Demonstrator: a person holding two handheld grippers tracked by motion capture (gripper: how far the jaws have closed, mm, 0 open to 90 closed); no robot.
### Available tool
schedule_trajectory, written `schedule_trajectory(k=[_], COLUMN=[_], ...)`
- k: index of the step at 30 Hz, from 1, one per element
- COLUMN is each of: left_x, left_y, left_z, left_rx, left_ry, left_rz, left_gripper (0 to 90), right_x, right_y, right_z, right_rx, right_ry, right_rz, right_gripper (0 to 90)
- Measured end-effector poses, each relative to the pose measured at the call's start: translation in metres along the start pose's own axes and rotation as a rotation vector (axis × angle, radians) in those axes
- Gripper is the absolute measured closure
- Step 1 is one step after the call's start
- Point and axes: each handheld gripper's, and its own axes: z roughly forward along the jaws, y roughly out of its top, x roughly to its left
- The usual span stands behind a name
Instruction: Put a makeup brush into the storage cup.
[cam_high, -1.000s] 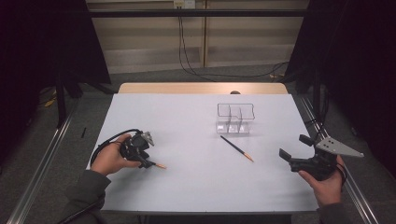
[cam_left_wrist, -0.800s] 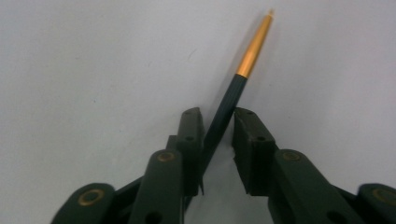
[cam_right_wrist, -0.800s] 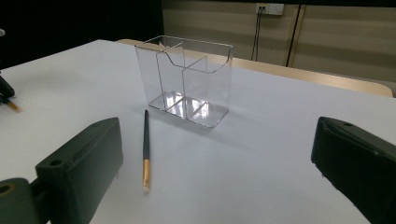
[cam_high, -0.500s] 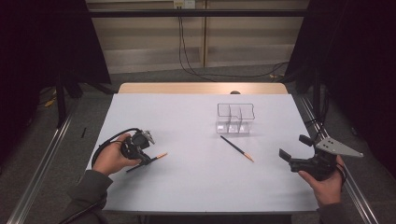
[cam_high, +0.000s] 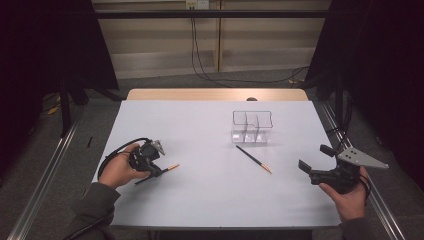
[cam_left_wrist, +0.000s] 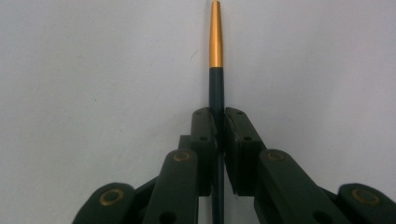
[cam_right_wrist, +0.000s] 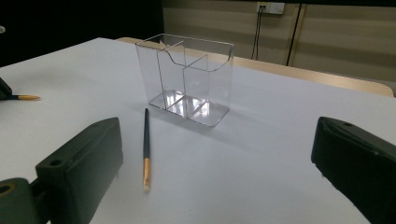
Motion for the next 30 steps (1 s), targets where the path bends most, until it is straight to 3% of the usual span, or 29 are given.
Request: schedule_trajectory(k=[3, 7, 8, 12, 30], left_x=[0.001, 0.001, -0.001, -0.001, -0.005], left_y=[0.000, -0.001, 0.001, 0.005, 0.009], left_z=[-0.001, 0.001, 0.001, 0.002, 0.004], left_rx=[0.008, -0.008, 0.009, 0.040, 0.075], left_ry=[0.000, -0.002, 0.001, 0.004, 0.027], left_rz=[0.010, -0.006, -0.022, -0.012, -0.013], left_gripper=[82.3, 82.3, 82.3, 82.1, 83.7], right_x=[0.000, 0.000, 0.000, 0.000, 0.001], right_y=[0.000, 0.000, 0.000, -0.001, 0.000], right_z=[0.000, 0.001, 0.001, 0.002, 0.002], right_rx=[0.000, -0.004, -0.003, -0.001, 0.010], right_ry=[-0.001, -0.006, -0.005, -0.005, 0.000], right_rz=[-0.001, -0.006, -0.008, -0.011, -0.014], right_gripper=[1.8, 1.8, 1.8, 1.8, 1.9])
